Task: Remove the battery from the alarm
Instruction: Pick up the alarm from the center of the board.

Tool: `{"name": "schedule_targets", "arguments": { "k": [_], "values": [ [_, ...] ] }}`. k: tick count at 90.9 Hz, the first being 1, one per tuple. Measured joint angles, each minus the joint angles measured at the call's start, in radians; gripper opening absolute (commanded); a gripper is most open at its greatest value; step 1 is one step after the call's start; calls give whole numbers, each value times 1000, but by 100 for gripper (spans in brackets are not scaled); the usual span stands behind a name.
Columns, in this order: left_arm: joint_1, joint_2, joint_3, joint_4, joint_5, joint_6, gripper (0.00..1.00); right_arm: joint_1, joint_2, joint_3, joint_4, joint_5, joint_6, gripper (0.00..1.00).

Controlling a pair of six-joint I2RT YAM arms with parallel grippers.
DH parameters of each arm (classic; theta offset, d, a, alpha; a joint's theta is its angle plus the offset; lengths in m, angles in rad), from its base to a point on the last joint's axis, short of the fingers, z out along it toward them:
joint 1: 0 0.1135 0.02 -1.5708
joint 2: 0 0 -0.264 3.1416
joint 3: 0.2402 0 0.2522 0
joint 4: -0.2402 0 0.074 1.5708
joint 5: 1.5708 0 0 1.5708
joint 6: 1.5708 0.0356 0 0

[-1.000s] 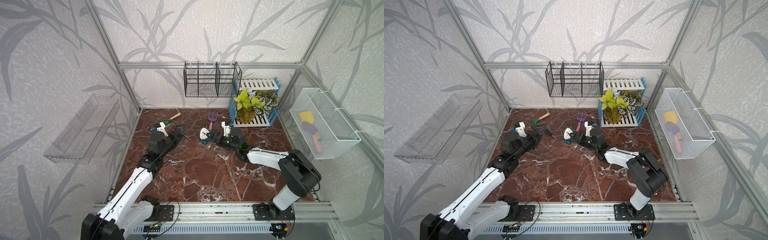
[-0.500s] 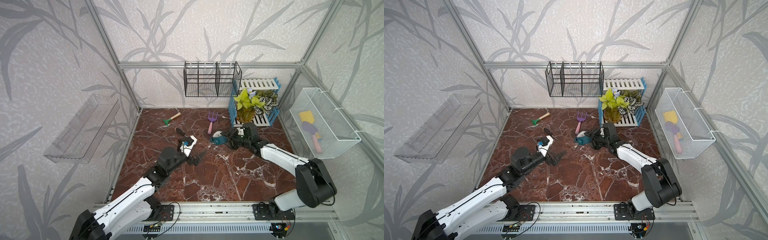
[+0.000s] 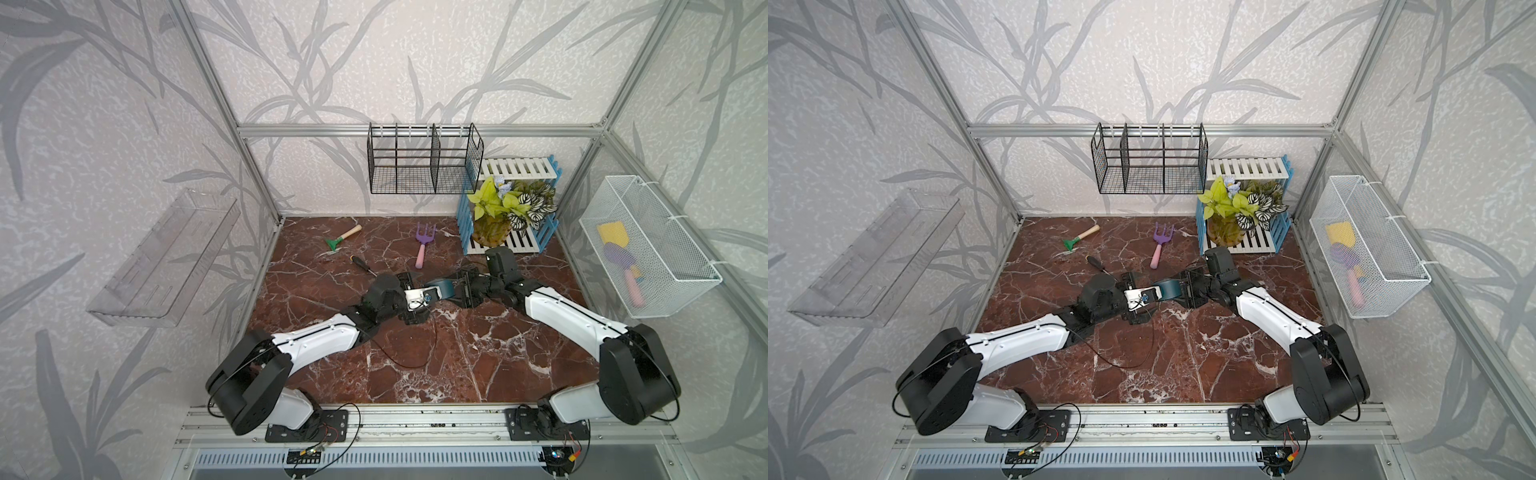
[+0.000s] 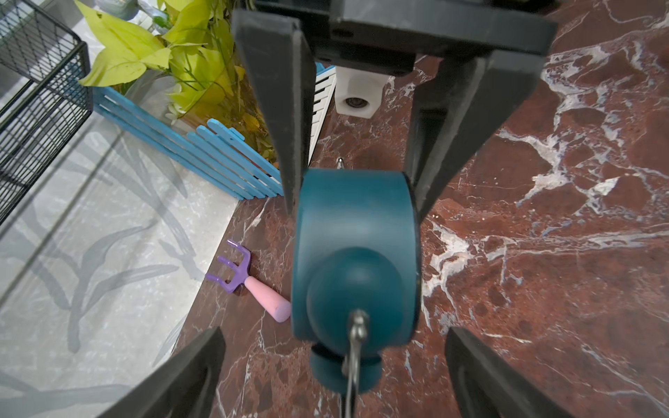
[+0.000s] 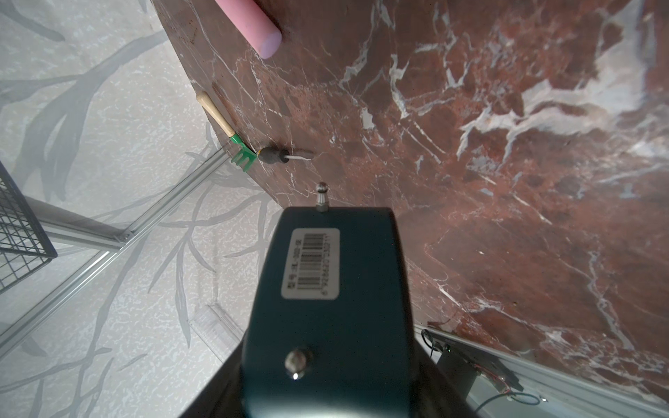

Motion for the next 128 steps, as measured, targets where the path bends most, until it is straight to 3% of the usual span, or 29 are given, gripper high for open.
{"name": "schedule_targets", "arguments": {
  "k": [7, 20, 36, 49, 59, 74, 84, 95, 106, 111, 118, 128],
  "values": [
    [-2, 42, 34, 5, 16, 11, 90, 0, 0, 0, 5, -13, 23, 40],
    [-7, 91, 85, -19, 52, 21, 65, 0, 0, -5, 17, -26, 49, 41],
    [-9, 104, 124, -94, 84, 17, 48, 0, -3, -18, 26, -28, 57, 45],
    [-8, 94, 124, -125, 93, 16, 31, 1, -3, -21, 23, -29, 57, 61],
    [-8, 75, 123, -155, 90, 8, 29, 2, -3, -20, 24, -42, 37, 73],
    [16, 19, 85, -183, 85, -90, 27, -13, -6, 27, -40, -42, -96, 79],
    [77, -53, 30, -181, 126, -287, 26, -44, -63, 80, -126, 7, -283, 79],
    [170, -139, -27, -168, 164, -623, 25, -68, -240, 79, -147, 113, -563, 79],
    [253, -182, -61, -111, 274, -954, 24, -61, -468, -71, 74, 181, -853, 100],
    [274, -183, -71, -84, 341, -1064, 23, -58, -541, -169, 187, 201, -954, 99],
    [291, -183, -89, -42, 430, -1197, 22, -58, -527, -233, 258, 161, -1068, 99],
    [295, -179, -92, -19, 508, -1305, 22, -42, -358, -184, 241, 59, -1178, 88]
  ]
}}
